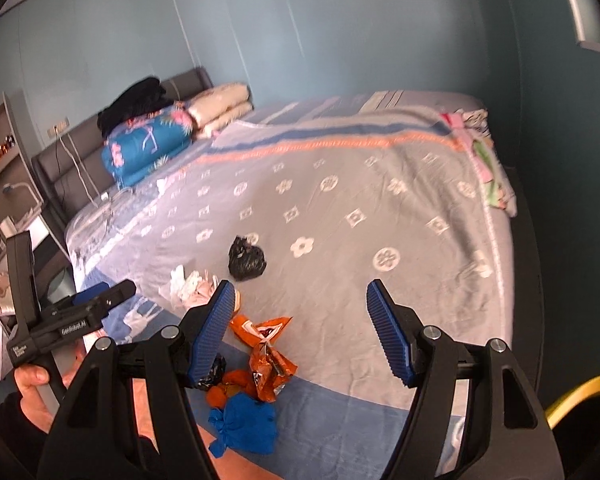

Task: Collect trash
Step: 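Move the left tool toward the white tissue while the right tool approaches the orange wrapper, then grasp the white tissue with the left tool while the right tool grasps the orange chip wrapper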

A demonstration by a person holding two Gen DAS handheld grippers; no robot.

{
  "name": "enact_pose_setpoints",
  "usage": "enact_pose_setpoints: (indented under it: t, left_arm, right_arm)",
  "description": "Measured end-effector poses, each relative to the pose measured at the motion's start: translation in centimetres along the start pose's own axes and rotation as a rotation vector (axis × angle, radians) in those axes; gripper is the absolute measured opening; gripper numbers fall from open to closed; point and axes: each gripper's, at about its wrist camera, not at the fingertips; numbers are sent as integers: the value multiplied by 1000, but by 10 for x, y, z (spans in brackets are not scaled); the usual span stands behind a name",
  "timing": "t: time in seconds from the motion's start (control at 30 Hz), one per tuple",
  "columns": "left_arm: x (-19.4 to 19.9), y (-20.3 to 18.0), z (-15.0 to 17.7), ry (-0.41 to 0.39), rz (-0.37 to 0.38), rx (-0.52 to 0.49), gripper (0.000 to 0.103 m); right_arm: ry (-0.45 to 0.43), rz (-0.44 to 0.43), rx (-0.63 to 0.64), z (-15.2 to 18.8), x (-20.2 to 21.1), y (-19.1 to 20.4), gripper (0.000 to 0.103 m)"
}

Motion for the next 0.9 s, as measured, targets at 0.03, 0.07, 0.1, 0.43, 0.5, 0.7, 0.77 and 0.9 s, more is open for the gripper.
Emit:
enact_pose_setpoints:
  t: [0.03, 0.07, 0.1, 0.43, 0.5, 0.7, 0.77, 0.9]
  left_arm:
    - [-4, 5, 1, 6, -8, 6, 95]
    - [-9, 11, 1, 13, -17, 11, 95]
    - [-17, 19, 1, 22, -34, 15, 95]
    - [-68, 73, 3, 82, -103, 58, 95]
    - [-79, 85, 2, 95, -117, 79, 95]
    - [-107, 113, -3, 124, -144, 125, 95]
    - [-114, 118, -5, 125, -146, 130, 95]
    - [-135, 125, -11, 138, -147, 136, 95]
  right_arm:
    - [10, 1, 5, 0, -7, 3, 66]
    - [28, 5, 15, 2, -18, 7, 66]
    - [45, 7, 23, 4, -28, 11, 65]
    - [193, 35, 121, 29, -108, 36, 65]
    - [217, 43, 134, 33, -121, 39, 65]
    - [280, 44, 152, 44, -149, 42, 65]
    - [290, 38, 166, 46, -155, 44, 65]
    - [313, 51, 207, 54, -166, 49, 65]
Point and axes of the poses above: each gripper's, at about its wrist camera, not at the fingertips, and x roughly against the way its jaws point, y to its left, z to its underside, and after that the axes turned 2 degrees about z, right-handed
